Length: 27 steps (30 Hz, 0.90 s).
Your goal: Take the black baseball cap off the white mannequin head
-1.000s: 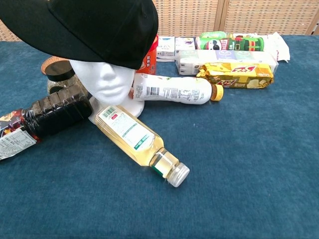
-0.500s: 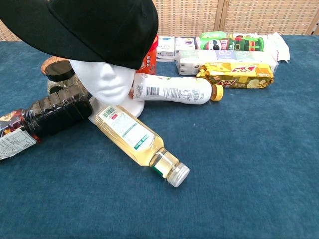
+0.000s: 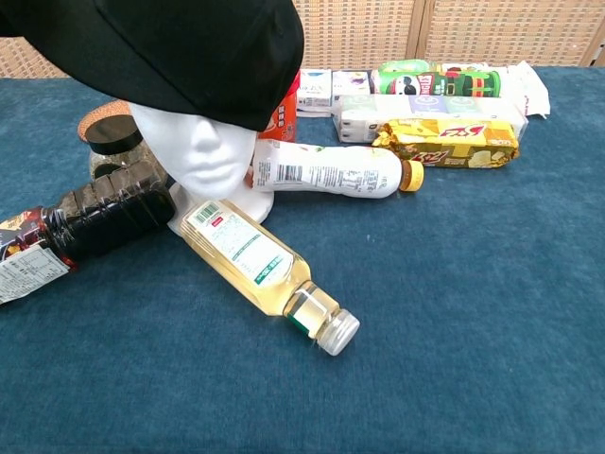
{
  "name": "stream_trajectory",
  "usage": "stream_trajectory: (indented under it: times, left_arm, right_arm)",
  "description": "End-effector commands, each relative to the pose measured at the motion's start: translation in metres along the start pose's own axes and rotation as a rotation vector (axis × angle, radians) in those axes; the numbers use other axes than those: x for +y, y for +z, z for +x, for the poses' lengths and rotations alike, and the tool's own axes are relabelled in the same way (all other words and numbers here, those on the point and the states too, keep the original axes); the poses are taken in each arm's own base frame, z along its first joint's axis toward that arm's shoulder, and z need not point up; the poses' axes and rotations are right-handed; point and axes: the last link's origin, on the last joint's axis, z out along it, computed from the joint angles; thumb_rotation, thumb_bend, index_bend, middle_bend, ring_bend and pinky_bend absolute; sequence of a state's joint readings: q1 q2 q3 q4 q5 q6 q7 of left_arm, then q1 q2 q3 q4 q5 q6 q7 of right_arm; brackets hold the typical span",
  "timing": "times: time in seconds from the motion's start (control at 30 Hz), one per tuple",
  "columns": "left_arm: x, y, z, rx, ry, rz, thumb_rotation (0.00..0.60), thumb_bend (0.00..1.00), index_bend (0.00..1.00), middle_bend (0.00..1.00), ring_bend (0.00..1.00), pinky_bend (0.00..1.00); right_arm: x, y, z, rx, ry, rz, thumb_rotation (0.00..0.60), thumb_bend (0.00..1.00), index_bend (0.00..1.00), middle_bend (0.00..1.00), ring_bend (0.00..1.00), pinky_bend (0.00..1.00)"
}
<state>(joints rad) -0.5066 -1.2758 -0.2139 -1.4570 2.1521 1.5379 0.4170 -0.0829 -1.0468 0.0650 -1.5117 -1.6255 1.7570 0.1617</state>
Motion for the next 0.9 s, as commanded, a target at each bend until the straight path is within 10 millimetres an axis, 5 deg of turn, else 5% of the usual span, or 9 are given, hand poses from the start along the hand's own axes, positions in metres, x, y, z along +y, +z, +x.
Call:
stream_trajectory:
  times: [0.03,0.53,0.77,0.9]
  left_arm:
    - [0.002,0.001,-0.002,0.021,0.001,-0.006,0.6,0.29,0.67,0.58,0.48,0.61]
    - [-0.005,0.022,-0.002,0.097,0.043,0.043,0.6,0.31,0.7,0.61,0.5,0.64]
    - [-0.02,0.058,0.026,0.22,0.035,0.165,0.6,0.31,0.7,0.62,0.5,0.64]
    - [-0.033,0.062,0.039,0.239,0.035,0.235,0.6,0.31,0.7,0.62,0.5,0.64]
  right_arm:
    - [0.0,0.0,0.0,-0.002,0.004,0.002,0.6,0.0,0.15,0.04,0.02,0.0]
    - [-0.002,0.0,-0.002,-0.016,0.006,0.012,0.6,0.0,0.15,0.04,0.02,0.0]
    - [-0.001,0.0,-0.003,-0.02,0.002,0.009,0.6,0.0,0.15,0.04,0.02,0.0]
    - [-0.001,0.001,-0.003,-0.024,0.002,0.009,0.6,0.0,0.15,0.04,0.02,0.0]
